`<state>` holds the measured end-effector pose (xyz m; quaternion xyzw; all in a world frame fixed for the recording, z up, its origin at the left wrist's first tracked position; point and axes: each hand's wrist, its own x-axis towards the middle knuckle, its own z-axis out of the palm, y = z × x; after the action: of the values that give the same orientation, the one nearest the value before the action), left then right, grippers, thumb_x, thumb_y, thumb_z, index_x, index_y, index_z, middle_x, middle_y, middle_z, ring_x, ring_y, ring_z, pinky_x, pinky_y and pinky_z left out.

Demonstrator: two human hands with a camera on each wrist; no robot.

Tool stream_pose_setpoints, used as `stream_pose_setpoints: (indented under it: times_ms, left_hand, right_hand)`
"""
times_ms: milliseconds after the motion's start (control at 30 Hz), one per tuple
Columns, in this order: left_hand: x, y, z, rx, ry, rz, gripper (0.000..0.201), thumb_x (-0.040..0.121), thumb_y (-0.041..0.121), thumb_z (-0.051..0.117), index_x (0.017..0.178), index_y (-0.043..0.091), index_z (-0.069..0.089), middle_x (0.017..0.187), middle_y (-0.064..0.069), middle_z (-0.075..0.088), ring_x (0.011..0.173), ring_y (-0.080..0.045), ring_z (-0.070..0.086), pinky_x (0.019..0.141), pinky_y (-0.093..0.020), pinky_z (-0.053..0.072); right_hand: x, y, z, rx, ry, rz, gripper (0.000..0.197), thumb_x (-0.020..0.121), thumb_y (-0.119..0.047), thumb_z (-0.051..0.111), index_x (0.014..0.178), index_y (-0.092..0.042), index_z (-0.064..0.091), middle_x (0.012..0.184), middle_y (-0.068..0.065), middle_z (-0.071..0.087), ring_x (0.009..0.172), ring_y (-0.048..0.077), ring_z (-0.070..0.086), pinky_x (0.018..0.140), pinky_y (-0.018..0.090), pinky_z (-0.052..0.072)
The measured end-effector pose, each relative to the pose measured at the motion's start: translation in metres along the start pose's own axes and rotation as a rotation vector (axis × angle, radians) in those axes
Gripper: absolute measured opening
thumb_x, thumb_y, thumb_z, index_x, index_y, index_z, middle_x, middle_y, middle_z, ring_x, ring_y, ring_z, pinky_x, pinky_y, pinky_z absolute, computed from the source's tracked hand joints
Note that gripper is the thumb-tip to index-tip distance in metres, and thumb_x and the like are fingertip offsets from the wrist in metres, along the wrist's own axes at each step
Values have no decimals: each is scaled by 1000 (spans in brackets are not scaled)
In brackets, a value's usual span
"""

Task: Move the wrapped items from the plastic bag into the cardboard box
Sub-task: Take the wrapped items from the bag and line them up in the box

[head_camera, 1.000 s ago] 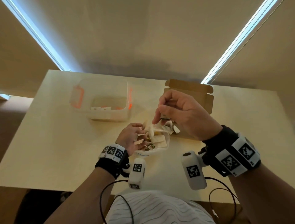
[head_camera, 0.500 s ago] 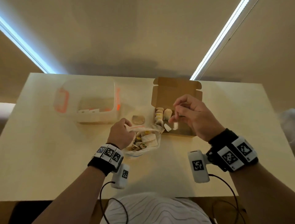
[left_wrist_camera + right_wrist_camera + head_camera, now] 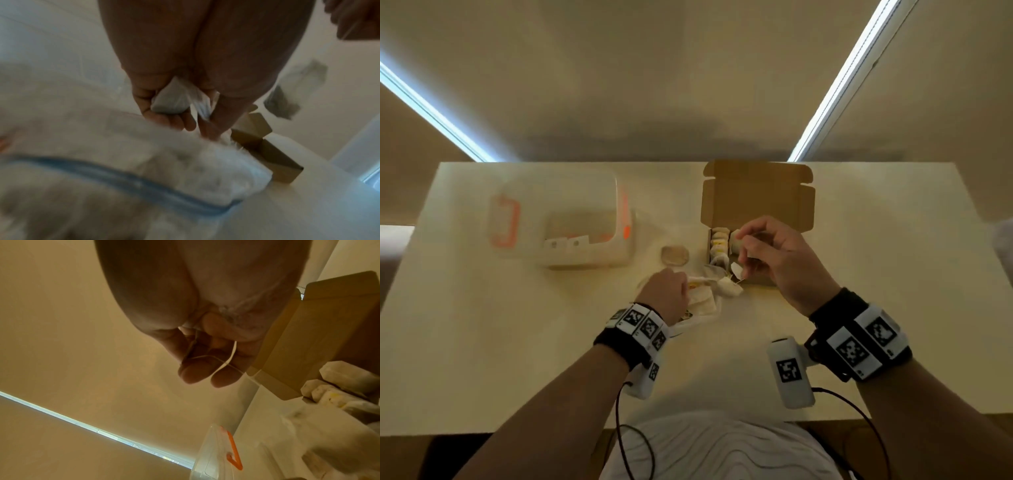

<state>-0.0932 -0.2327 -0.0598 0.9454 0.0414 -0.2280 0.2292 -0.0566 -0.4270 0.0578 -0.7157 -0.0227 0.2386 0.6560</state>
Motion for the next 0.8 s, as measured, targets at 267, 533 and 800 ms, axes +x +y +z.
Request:
stream_pose_setpoints:
  times_ms: [267,533,800]
  left_hand:
    - [-1,9,7,-198,150,108,12,87,21,63,98,18,61,88,1,55,80,-20,53,75,-33,46]
    - [84,50,0,124,-85,-125,26,80,39,70,78,17,56,88,-4,66,68,-23,60,57,-29,43]
    - [61,34,-4,-192,-75,-158,24,79,36,72,83,12,70,78,-3,65,72,-19,60,63,-28,47]
  right_hand:
    - [6,3,9,135,2,-12,17,101,-1,43,98,-6,59,70,3,61,63,20,56,64,31,52]
    - [-1,0,-19,195,88,-28,16,101,-1,45,97,-7,59,70,3,61,61,17,55,60,25,51]
    - [-5,8,-37,262,142,-10,13,100,-2,46,96,-6,58,70,3,61,61,20,54,59,27,50]
